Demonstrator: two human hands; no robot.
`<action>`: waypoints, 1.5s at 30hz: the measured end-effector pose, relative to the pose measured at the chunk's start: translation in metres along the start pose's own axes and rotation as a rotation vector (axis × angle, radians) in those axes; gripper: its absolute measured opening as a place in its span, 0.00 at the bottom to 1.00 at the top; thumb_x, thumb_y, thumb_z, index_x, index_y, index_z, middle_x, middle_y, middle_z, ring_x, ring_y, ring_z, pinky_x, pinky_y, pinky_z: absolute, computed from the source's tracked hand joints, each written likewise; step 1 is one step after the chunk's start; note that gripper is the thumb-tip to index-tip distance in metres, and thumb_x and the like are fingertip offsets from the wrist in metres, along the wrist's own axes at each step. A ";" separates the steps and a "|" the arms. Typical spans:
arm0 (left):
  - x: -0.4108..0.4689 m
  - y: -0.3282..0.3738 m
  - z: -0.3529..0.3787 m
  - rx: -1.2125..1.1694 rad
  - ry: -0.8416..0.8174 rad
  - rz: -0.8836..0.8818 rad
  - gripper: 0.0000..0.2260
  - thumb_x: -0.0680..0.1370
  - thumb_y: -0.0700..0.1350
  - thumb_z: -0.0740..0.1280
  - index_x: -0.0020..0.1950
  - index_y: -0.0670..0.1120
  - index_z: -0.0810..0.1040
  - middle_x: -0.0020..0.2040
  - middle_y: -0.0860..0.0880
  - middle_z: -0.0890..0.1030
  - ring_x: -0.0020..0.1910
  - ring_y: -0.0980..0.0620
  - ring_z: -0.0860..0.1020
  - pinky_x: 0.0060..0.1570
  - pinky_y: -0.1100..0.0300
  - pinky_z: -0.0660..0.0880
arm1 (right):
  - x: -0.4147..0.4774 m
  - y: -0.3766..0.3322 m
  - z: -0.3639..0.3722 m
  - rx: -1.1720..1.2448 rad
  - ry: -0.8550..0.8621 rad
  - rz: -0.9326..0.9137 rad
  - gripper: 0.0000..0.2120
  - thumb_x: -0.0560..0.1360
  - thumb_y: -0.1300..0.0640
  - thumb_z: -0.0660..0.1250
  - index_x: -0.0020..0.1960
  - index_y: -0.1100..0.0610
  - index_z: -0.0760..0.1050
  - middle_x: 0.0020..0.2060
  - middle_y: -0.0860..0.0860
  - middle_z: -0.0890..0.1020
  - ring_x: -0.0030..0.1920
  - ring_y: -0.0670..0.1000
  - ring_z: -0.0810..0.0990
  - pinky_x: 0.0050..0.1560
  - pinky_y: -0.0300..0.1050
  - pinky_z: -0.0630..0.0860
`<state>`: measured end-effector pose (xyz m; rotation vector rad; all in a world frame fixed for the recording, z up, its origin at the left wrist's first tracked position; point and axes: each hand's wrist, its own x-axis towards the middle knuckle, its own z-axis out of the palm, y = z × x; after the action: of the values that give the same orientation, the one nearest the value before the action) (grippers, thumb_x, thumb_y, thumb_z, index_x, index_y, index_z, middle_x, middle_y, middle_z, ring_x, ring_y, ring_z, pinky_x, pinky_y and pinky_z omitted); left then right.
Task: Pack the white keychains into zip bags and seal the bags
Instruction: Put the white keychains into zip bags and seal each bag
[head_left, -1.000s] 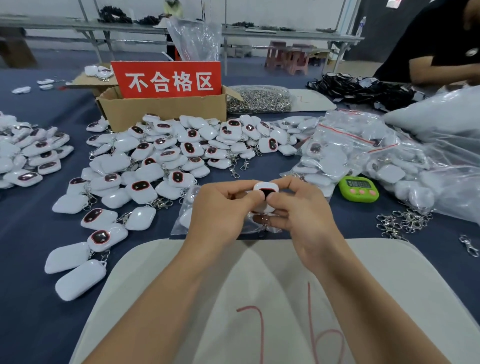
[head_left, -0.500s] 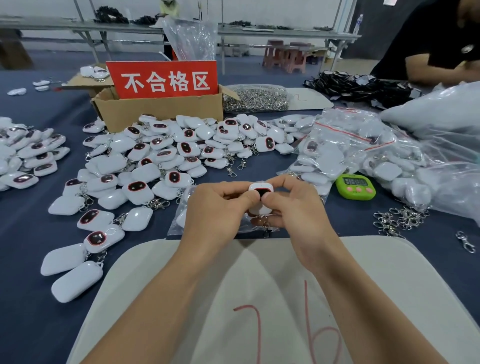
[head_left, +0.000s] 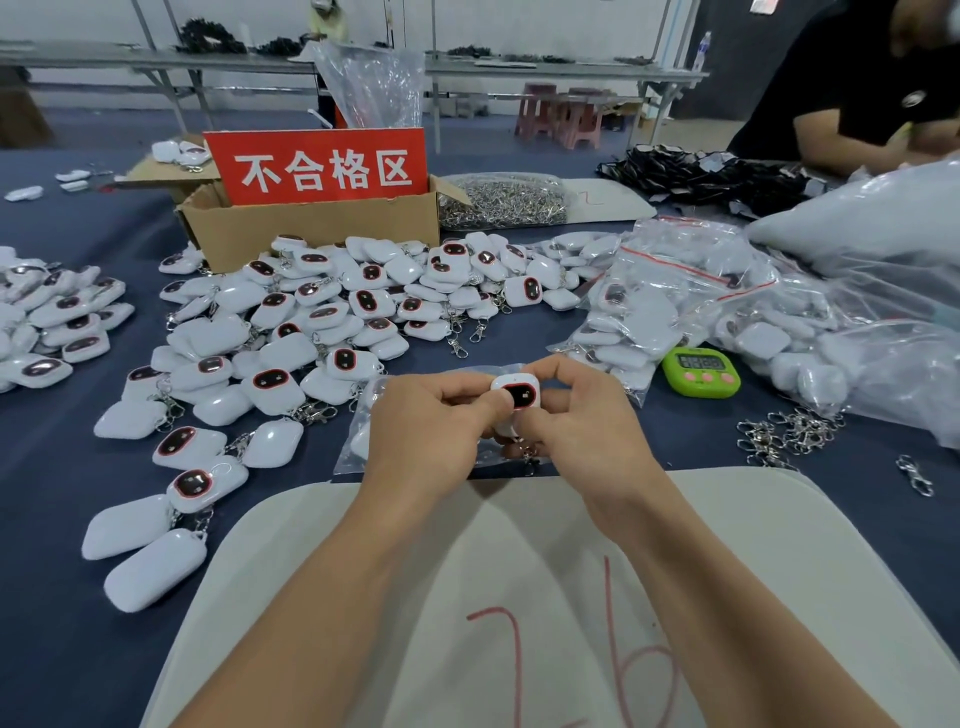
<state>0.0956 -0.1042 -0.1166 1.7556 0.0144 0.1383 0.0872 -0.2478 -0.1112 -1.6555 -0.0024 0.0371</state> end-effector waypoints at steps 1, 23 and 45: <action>0.000 0.000 0.000 -0.003 0.003 -0.004 0.06 0.74 0.44 0.77 0.43 0.56 0.89 0.29 0.56 0.82 0.28 0.61 0.76 0.31 0.70 0.70 | 0.000 0.000 0.000 -0.013 0.006 -0.005 0.13 0.72 0.71 0.67 0.50 0.56 0.79 0.38 0.58 0.88 0.38 0.55 0.86 0.45 0.56 0.85; -0.011 -0.001 0.002 0.256 0.140 0.291 0.15 0.74 0.40 0.78 0.50 0.62 0.87 0.39 0.70 0.83 0.39 0.66 0.83 0.42 0.73 0.76 | 0.006 0.002 -0.004 -0.128 0.287 -0.367 0.16 0.70 0.74 0.73 0.40 0.52 0.83 0.36 0.47 0.87 0.38 0.46 0.86 0.43 0.36 0.81; -0.013 -0.010 0.019 0.418 0.042 0.285 0.10 0.75 0.56 0.71 0.56 0.58 0.84 0.35 0.59 0.81 0.38 0.58 0.78 0.43 0.61 0.73 | 0.012 -0.009 -0.029 0.199 0.363 0.119 0.13 0.80 0.62 0.69 0.38 0.58 0.84 0.34 0.58 0.87 0.32 0.50 0.85 0.34 0.38 0.80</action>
<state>0.0853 -0.1217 -0.1309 2.1653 -0.1892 0.4031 0.1002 -0.2756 -0.1006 -1.4424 0.3646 -0.1681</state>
